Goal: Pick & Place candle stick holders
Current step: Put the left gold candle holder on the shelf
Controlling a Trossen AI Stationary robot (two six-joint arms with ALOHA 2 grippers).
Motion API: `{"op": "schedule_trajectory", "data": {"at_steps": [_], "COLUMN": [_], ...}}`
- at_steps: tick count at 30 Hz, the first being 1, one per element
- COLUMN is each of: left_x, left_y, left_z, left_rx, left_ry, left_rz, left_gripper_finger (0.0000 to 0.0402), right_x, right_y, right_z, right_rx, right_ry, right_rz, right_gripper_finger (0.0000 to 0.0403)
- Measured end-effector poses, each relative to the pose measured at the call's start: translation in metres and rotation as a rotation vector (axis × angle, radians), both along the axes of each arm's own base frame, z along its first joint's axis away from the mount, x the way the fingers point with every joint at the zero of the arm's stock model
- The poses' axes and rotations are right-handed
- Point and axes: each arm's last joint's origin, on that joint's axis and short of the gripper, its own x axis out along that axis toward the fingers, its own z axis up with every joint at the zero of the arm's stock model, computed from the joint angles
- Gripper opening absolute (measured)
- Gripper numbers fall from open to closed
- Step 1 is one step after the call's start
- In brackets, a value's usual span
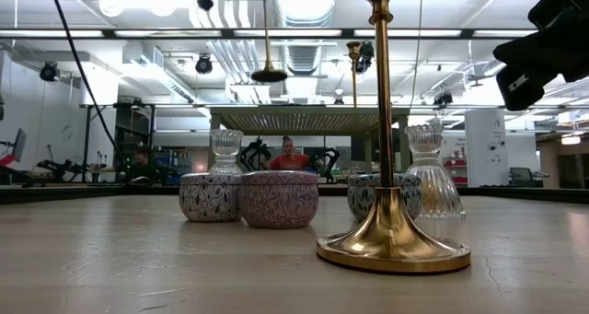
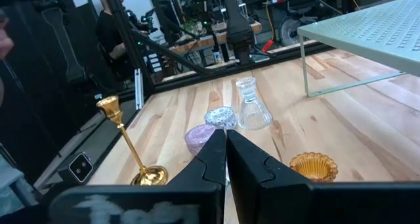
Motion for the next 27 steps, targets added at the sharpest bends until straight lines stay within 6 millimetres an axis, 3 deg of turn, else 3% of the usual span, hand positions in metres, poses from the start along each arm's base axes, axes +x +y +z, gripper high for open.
{"op": "schedule_trajectory", "data": {"at_steps": [5, 9, 27], "left_x": [-0.008, -0.011, 0.007], "left_y": [0.045, 0.067, 0.086], "left_z": [-0.008, -0.014, -0.035], "left_rx": [-0.089, -0.106, -0.035], "left_ry": [-0.042, -0.025, 0.113], "left_rz": [0.071, 0.115, 0.141], "left_gripper_finger": [0.0028, 0.0028, 0.0028], "right_x": [0.0, 0.0, 0.0], "right_y": [0.0, 0.0, 0.0], "right_z": [0.0, 0.0, 0.001], "right_rx": [0.0, 0.001, 0.006], "right_ry": [-0.001, -0.002, -0.014], "right_rz": [0.0, 0.0, 0.0], "right_gripper_finger": [0.0009, 0.0009, 0.0009]}}
